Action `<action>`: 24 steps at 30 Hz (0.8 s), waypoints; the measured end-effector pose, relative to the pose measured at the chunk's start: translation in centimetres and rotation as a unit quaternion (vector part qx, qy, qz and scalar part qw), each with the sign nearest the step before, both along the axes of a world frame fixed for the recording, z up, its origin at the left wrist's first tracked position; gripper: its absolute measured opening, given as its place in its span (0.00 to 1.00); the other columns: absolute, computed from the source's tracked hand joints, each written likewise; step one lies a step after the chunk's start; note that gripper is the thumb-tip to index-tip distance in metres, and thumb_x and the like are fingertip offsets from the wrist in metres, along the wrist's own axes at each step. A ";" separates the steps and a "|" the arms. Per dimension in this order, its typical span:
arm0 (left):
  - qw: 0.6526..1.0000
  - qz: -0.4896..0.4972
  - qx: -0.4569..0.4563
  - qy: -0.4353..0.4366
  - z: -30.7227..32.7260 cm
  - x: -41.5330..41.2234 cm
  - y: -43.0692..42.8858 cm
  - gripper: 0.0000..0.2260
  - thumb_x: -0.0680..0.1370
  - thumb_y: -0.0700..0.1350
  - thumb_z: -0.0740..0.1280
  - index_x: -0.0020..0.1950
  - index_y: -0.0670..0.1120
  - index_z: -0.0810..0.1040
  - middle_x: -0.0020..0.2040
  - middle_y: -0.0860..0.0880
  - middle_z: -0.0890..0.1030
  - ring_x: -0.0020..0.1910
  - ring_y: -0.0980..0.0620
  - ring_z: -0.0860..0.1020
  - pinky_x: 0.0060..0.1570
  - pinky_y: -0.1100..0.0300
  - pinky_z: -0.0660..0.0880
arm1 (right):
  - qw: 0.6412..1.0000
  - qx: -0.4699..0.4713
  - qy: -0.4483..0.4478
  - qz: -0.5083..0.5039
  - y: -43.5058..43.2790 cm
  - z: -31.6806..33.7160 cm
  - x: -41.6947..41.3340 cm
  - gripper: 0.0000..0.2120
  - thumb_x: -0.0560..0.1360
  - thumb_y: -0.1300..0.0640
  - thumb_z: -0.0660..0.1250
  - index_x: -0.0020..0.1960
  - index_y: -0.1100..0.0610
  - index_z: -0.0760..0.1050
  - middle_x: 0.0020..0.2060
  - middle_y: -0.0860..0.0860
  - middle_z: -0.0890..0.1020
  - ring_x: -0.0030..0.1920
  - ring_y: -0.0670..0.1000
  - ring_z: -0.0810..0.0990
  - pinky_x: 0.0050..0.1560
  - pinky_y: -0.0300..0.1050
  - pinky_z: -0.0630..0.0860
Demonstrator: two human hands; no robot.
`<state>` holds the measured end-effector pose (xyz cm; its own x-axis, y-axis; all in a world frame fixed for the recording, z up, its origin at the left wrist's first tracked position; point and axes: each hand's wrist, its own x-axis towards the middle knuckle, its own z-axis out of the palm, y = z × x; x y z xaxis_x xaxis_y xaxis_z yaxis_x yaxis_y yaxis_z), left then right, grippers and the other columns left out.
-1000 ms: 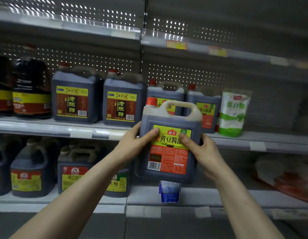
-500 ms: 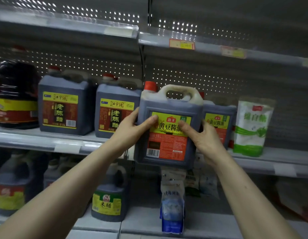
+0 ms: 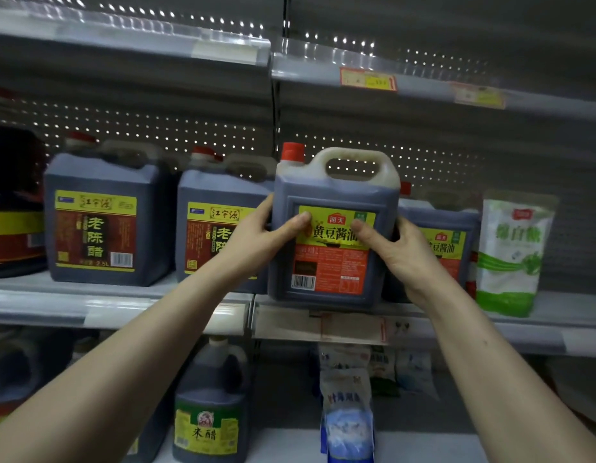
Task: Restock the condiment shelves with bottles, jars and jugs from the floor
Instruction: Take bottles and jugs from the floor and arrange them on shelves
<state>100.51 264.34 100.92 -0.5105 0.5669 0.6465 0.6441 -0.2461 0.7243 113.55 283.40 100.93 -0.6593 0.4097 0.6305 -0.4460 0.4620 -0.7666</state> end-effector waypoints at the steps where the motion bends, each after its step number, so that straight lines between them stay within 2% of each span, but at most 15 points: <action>1: 1.000 0.001 0.000 0.002 0.0 -0.1 0.0 0.22 0.72 0.61 0.68 0.64 0.56 0.75 0.56 0.57 0.84 0.54 0.60 0.82 0.55 0.58 0.79 | 1.000 0.000 0.001 0.003 0.0 0.0 0.0 0.30 0.61 0.37 0.77 0.60 0.45 0.76 0.49 0.39 0.86 0.48 0.42 0.85 0.40 0.33 0.80; 13: 1.000 0.022 -0.010 0.007 -0.9 -0.3 0.9 0.27 0.72 0.62 0.68 0.69 0.53 0.72 0.60 0.54 0.82 0.58 0.57 0.80 0.60 0.52 0.78 | 1.000 0.012 -0.012 -0.020 1.0 -0.5 -0.2 0.32 0.61 0.36 0.77 0.61 0.45 0.77 0.50 0.39 0.86 0.49 0.41 0.85 0.41 0.33 0.80; 18: 0.998 0.049 -0.028 0.031 -1.0 -0.3 1.8 0.29 0.72 0.63 0.67 0.70 0.54 0.70 0.60 0.55 0.81 0.58 0.59 0.79 0.58 0.56 0.78 | 0.998 0.023 -0.029 -0.047 2.0 -1.0 -0.1 0.25 0.62 0.38 0.76 0.56 0.45 0.77 0.46 0.34 0.85 0.48 0.36 0.83 0.39 0.29 0.78; 21: 0.996 0.069 -0.033 0.036 -1.2 -0.6 2.6 0.26 0.74 0.61 0.67 0.71 0.55 0.69 0.60 0.56 0.80 0.57 0.61 0.79 0.56 0.60 0.78 | 0.997 0.032 -0.027 -0.066 2.4 -1.1 -0.4 0.21 0.64 0.37 0.75 0.53 0.42 0.77 0.44 0.29 0.83 0.46 0.31 0.81 0.37 0.26 0.76; 24: 0.994 0.096 -0.039 0.036 -1.0 -0.7 3.0 0.23 0.77 0.60 0.66 0.70 0.57 0.69 0.59 0.56 0.80 0.56 0.61 0.79 0.54 0.60 0.77 | 0.996 0.039 -0.023 -0.077 2.5 -1.1 -0.8 0.25 0.64 0.35 0.75 0.58 0.43 0.77 0.47 0.31 0.84 0.48 0.34 0.82 0.38 0.28 0.78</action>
